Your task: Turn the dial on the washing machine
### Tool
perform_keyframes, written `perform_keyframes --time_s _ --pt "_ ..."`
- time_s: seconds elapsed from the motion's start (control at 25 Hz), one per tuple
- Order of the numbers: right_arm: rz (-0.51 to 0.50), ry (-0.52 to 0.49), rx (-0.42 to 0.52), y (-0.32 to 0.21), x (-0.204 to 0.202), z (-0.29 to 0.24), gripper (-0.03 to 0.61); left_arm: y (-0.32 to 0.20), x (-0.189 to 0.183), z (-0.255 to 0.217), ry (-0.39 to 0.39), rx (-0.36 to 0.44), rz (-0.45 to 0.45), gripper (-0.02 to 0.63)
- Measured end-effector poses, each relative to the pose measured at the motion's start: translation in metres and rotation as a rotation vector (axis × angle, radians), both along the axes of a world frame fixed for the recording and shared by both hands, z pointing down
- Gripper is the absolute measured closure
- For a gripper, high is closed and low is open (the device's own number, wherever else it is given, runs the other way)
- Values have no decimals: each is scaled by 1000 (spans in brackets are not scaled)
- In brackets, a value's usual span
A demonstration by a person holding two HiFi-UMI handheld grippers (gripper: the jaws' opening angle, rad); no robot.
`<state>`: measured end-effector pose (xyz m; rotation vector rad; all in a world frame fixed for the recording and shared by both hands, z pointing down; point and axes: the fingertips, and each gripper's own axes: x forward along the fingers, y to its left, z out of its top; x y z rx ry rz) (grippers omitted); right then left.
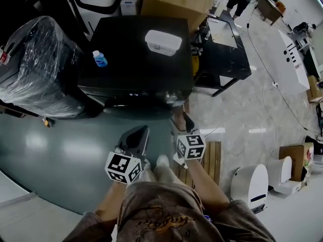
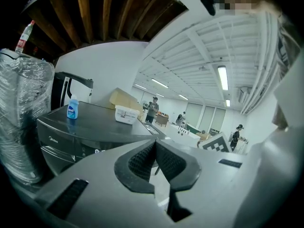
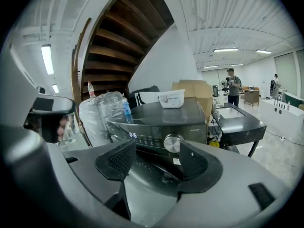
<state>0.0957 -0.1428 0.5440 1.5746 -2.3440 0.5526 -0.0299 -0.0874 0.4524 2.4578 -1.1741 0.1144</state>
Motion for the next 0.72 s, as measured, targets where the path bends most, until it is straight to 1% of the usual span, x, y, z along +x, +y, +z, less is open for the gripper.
perform_keyframes --time_s 0.16,0.32,0.6,0.72 --pt "22 45 -38 -33 4 30 324 -9 -2 8 7 -17 -4 614" --pt "20 87 -62 -59 1 50 324 -15 -4 12 11 -30 -13 614" --pt "42 106 -93 -90 -4 76 324 -19 -14 23 -1 -51 -20 614" --pt "70 107 -113 -97 -3 84 324 -21 -17 26 -10 -57 -22 614"
